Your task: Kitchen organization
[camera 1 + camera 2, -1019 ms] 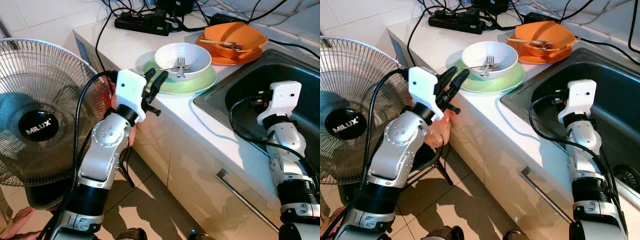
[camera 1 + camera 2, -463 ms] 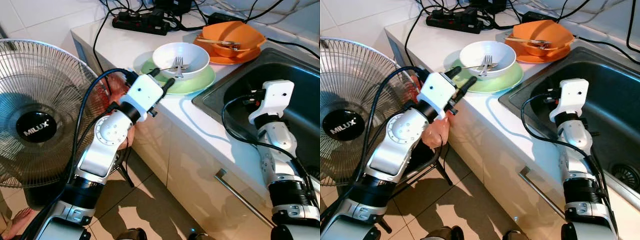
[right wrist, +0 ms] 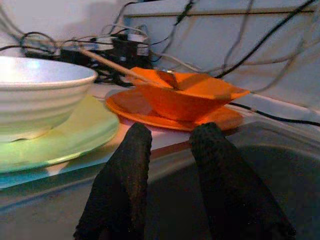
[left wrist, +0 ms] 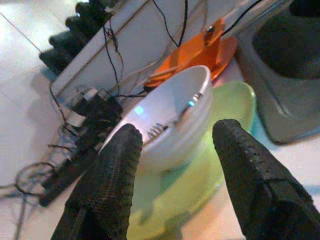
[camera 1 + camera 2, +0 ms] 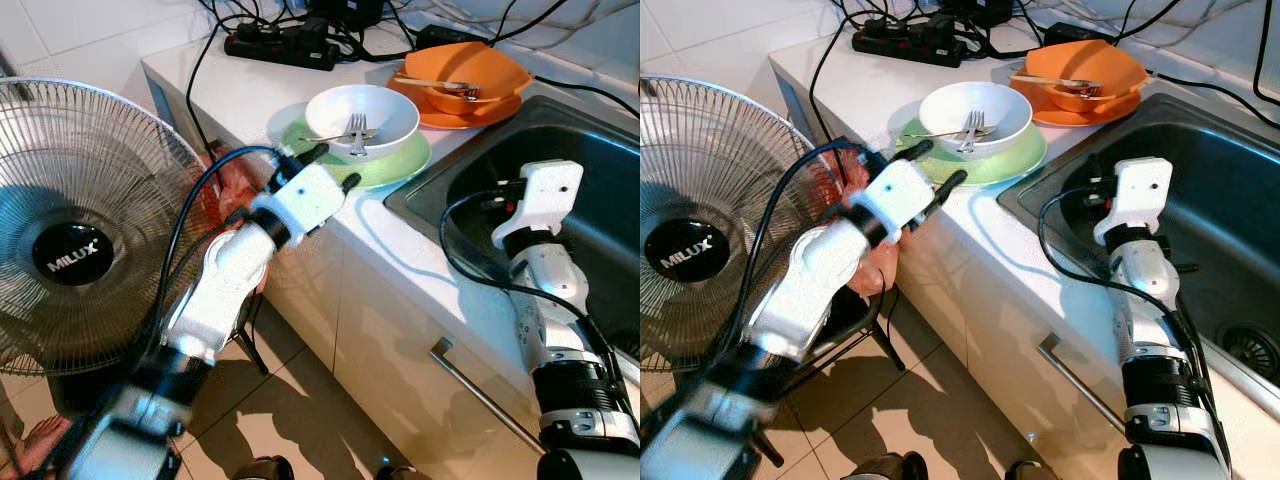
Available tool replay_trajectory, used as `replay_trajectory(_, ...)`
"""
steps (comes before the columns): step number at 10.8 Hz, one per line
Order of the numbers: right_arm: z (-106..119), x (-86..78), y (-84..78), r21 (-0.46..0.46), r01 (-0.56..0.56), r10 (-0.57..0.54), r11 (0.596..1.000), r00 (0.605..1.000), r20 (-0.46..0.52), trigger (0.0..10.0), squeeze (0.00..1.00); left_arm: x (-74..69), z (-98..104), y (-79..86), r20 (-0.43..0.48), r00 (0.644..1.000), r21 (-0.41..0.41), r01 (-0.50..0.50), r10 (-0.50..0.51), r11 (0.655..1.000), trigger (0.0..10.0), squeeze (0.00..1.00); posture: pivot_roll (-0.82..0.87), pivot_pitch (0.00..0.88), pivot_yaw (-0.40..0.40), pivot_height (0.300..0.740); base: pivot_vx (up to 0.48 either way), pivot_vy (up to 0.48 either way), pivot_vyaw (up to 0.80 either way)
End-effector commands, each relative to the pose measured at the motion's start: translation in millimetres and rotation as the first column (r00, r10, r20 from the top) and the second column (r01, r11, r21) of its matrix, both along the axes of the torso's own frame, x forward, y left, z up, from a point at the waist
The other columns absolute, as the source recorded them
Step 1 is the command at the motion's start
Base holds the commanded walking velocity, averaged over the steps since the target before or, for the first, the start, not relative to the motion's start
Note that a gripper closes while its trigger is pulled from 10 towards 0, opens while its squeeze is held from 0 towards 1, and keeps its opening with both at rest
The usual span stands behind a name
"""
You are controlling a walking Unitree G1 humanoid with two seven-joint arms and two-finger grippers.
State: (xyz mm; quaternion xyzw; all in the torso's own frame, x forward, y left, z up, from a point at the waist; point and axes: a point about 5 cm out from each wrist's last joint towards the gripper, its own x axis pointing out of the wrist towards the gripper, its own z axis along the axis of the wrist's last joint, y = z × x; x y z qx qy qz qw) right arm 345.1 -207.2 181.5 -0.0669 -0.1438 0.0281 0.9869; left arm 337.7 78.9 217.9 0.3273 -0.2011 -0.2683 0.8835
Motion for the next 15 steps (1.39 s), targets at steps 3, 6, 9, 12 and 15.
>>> replay_trajectory(3,-6,-0.8,2.2,0.004,-0.009,0.009,1.0,1.0,-0.025,10.0,0.0,4.6,1,-7.0,0.043,0.999,0.012,0.011,-0.012,1.0,10.0,0.0,0.0,0.1,0.069,0.74,0.0,0.0,0.0)
replay_trajectory(6,-8,-0.3,12.0,0.018,-0.026,0.027,1.0,0.999,-0.022,10.0,0.0,10.6,-6,-12.8,0.038,0.999,0.008,0.021,-0.021,1.0,10.0,0.0,-0.02,0.086,0.072,0.74,0.0,0.0,0.0)
replay_trajectory(9,-7,1.0,16.7,0.016,-0.037,0.037,0.999,0.999,-0.021,10.0,0.0,14.8,-10,-12.6,0.043,0.999,0.007,0.019,-0.019,1.0,10.0,0.0,-0.02,0.084,0.07,0.74,0.0,0.0,0.0)
replay_trajectory(12,-6,1.5,18.1,0.017,-0.041,0.042,0.999,0.999,-0.019,10.0,0.0,20.6,-7,-12.8,0.071,0.997,0.02,0.006,-0.007,1.0,10.0,0.0,-0.02,0.087,0.065,0.74,0.0,0.0,0.0)
replay_trajectory(15,-5,1.5,19.0,0.018,-0.041,0.041,0.999,0.999,-0.019,10.0,0.0,28.4,-7,-15.0,0.08,0.997,0.061,-0.013,0.008,0.998,10.0,0.0,-0.02,0.104,0.065,0.74,0.0,0.0,0.0)
